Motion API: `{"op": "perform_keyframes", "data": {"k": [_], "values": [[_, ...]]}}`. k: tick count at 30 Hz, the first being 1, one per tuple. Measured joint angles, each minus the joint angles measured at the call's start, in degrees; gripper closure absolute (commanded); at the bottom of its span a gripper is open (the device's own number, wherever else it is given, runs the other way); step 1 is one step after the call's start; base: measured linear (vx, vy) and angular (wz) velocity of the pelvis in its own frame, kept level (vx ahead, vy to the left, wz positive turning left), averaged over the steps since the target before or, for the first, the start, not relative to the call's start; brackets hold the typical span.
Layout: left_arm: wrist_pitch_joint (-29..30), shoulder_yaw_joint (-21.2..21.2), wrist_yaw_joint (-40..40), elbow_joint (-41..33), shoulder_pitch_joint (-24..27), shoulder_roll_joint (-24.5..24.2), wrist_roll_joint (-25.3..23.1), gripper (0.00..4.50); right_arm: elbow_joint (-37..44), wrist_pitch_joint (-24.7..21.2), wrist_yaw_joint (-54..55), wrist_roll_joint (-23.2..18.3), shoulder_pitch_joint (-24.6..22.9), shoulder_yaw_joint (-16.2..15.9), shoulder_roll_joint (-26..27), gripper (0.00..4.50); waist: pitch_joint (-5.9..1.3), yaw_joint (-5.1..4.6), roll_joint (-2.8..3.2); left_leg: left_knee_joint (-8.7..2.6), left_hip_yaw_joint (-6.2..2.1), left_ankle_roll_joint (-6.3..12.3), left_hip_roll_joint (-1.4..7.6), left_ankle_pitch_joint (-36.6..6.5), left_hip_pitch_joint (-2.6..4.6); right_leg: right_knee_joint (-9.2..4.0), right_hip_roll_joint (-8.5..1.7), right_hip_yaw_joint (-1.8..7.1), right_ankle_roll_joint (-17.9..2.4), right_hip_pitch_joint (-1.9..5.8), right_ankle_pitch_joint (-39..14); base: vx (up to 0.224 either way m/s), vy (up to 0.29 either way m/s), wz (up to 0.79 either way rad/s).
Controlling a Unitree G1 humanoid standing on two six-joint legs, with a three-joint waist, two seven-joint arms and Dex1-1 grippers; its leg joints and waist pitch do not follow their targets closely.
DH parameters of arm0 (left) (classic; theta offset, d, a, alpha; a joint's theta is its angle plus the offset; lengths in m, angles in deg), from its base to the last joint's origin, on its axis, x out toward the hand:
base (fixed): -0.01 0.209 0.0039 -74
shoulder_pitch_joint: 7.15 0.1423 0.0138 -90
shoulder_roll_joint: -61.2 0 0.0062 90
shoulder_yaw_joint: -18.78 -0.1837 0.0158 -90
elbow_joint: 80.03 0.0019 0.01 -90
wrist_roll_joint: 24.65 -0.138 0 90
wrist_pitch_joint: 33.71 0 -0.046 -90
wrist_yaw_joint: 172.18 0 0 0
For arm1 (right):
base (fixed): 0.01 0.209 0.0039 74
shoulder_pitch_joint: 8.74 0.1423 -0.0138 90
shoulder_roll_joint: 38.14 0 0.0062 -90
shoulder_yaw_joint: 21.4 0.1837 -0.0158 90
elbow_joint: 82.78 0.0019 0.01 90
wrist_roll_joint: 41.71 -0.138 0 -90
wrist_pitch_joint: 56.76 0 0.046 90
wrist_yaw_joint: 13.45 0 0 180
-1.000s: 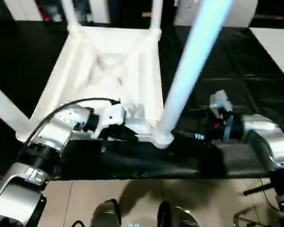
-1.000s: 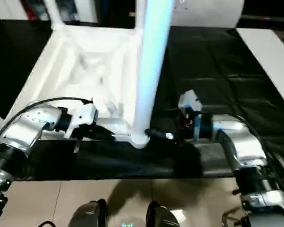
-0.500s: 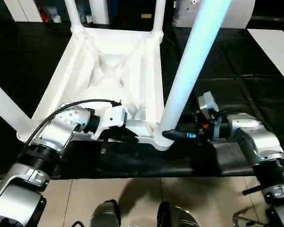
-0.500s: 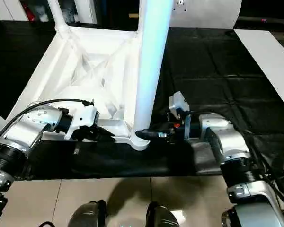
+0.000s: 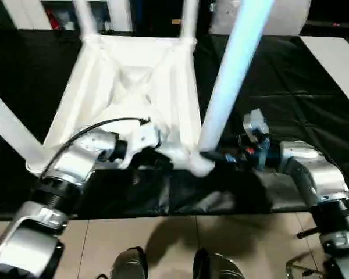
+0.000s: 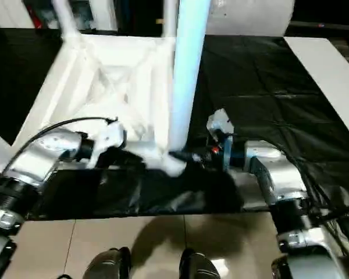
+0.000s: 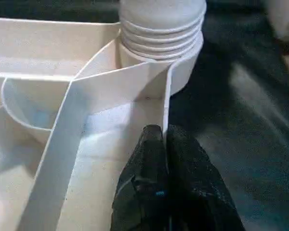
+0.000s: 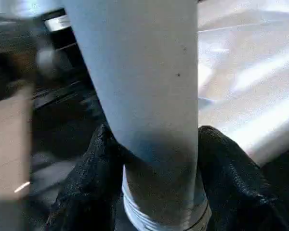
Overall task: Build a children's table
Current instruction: Rotate leg to tighten
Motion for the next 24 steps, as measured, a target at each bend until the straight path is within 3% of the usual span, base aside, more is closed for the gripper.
{"op": "perform_keyframes", "data": {"k": [3,7,10,12,18,24], "values": [[4.56,0.57,7.56,0.18,-0.98,3.88,-1.25,4.5,0.1,-1.63,11.39,2.23,0.68,2.12,3.64,2.51,-0.06,-1.29,0.13,-0.01,-0.05,-0.07,-0.05,0.04,-0.01,-0.54,-0.11,-0.24,0.08,0.03,-0.05,-0.02,0.012,-0.04],[7.72,1.8,17.27,3.52,-3.68,9.04,-3.62,4.5,-0.25,-4.45,27.82,6.07,3.0,4.81,10.99,2.52,-0.03,-2.22,0.22,0.01,-0.12,-0.06,-0.1,0.04,-0.09,-0.99,-0.14,-0.42,0.09,0.09,-0.05,0.0,0.0,0.0],[9.44,1.92,23.9,5.05,-4.83,13.06,-5.08,4.5,-1.12,-5.36,37.72,8.18,4.46,6.3,14.81,2.52,-0.11,-2.71,0.78,-0.23,-0.65,-0.06,-0.01,0.04,-0.13,-2.51,-0.21,-1.4,0.09,0.86,-0.05,0.0,0.0,0.0],[9.69,1.94,25.79,5.45,-5.0,14.21,-5.49,4.5,-1.57,-4.19,40.56,9.06,4.5,6.42,15.88,1.97,-0.17,-3.0,0.94,-0.25,-0.72,-0.04,-0.05,0.03,-0.1,-2.93,-0.22,-1.49,0.09,1.15,-0.05,0.0,0.0,0.0],[10.19,1.67,27.16,4.92,-5.22,15.26,-6.03,4.5,-2.87,0.53,42.22,9.35,3.82,7.29,17.64,1.43,-0.15,-2.96,0.97,-0.27,-0.66,0.14,-0.21,-0.05,-0.24,-3.25,-0.25,-1.25,0.07,1.18,-0.04,0.0,0.0,0.0],[7.26,1.32,22.24,2.33,-3.33,12.18,-5.63,4.5,0.03,0.53,30.61,6.03,1.44,6.72,10.86,0.96,-0.16,-2.19,0.98,-0.37,-0.62,0.43,-0.4,-0.03,-0.1,-2.02,-0.25,-0.71,0.04,0.73,0.5,0.009,-0.008,0.01]]}}
